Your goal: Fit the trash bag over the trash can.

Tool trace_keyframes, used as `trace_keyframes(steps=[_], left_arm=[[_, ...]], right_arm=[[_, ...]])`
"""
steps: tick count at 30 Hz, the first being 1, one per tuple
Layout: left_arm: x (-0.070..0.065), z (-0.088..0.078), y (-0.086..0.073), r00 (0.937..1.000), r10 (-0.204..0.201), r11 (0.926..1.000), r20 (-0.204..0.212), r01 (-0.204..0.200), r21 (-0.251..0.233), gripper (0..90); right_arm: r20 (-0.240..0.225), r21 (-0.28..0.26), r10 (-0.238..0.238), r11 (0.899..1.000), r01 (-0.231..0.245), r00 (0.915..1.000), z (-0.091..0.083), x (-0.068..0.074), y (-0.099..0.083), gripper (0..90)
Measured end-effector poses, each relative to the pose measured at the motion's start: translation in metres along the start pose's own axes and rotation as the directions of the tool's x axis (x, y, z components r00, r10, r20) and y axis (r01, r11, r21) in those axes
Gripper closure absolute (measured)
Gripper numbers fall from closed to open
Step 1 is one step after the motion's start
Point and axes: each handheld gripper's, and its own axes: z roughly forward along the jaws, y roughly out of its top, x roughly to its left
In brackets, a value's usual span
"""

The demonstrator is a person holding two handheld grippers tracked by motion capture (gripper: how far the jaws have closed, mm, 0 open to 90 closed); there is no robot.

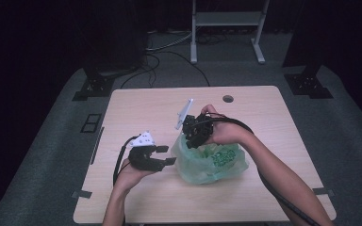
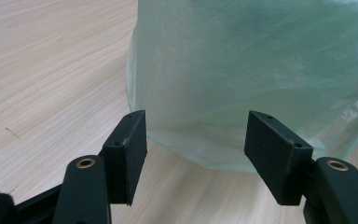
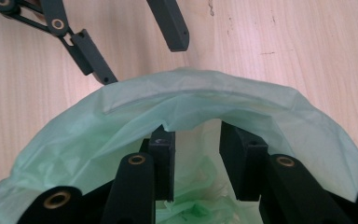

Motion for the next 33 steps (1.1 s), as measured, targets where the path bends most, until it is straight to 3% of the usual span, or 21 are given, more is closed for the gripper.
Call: trace_keyframes(steps=[5,13,21,25,33], left_arm=[[0.0,-0.002,0.0,1.0,-0.004,0.9999,-0.005,0.004,-0.009,37.8],[-0.001,-0.002,0.0,1.0,-0.005,1.0,-0.003,0.005,-0.006,37.2],[-0.001,-0.002,0.0,1.0,-0.002,1.0,-0.003,0.002,-0.007,36.9],[-0.003,-0.001,0.001,1.0,-0.001,0.9999,0.002,0.001,-0.01,36.8],[-0.002,0.0,0.001,1.0,0.001,0.9999,0.009,-0.001,-0.01,36.2]], right_arm=[[-0.006,-0.018,0.004,1.0,-0.004,1.0,-0.014,0.005,-0.012,66.4],[-0.026,-0.045,-0.03,0.999,0.028,0.9992,-0.035,0.035,-0.045,64.7],[-0.022,-0.09,-0.034,0.995,0.031,0.9992,-0.044,0.05,-0.058,63.9],[-0.009,-0.077,-0.028,0.997,0.027,0.9996,-0.043,0.045,-0.057,64.6],[0.024,-0.031,0.064,0.998,-0.063,0.9977,-0.03,0.002,-0.061,66.8]])
